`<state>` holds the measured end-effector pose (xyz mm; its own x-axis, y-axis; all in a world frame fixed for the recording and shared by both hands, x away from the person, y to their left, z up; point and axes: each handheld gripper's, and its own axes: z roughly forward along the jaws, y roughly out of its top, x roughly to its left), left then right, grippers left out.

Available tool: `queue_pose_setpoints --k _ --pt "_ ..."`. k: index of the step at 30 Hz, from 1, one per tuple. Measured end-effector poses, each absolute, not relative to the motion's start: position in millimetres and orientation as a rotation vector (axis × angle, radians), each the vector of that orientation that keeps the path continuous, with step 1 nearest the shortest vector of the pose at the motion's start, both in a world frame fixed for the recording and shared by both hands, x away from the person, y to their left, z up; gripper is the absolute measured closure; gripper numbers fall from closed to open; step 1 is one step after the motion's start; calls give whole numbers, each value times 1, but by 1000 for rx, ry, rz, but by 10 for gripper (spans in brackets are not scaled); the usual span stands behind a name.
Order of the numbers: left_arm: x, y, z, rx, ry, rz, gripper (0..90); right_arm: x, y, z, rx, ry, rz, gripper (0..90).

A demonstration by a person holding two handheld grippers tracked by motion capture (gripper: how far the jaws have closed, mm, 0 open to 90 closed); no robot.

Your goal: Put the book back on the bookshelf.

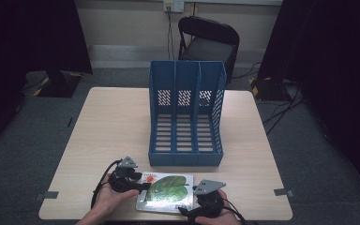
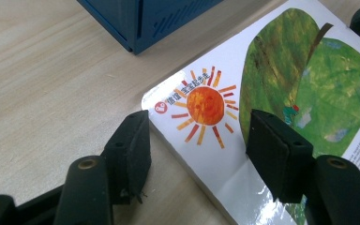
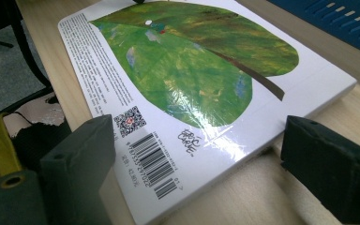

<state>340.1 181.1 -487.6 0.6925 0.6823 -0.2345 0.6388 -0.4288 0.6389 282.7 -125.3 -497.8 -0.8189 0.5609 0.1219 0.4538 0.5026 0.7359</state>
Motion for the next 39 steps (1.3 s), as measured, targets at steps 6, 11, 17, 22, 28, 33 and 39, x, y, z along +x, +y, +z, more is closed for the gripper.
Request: queue_pose_setpoints --k 6,11,17,22,28,33,39 --pt "348 183 -488 2131 1039 71 485 283 -122 -496 868 2592 1223 90" --pt "352 185 -488 2100 1051 44 465 284 -121 -496 873 2583 1233 91" --pt "351 186 -489 2075 1080 5 413 284 -121 -497 874 2583 1229 93" --pt "350 187 -488 2077 1078 16 404 286 -122 -498 904 2588 1223 94" --pt "350 193 -484 2008 1074 -19 416 286 -122 -498 909 2587 1225 93" --pt "350 195 -483 1972 1083 -42 395 286 -122 -498 911 2586 1227 93" --pt "349 198 -480 1914 1095 -77 385 286 -122 -498 914 2586 1230 93"
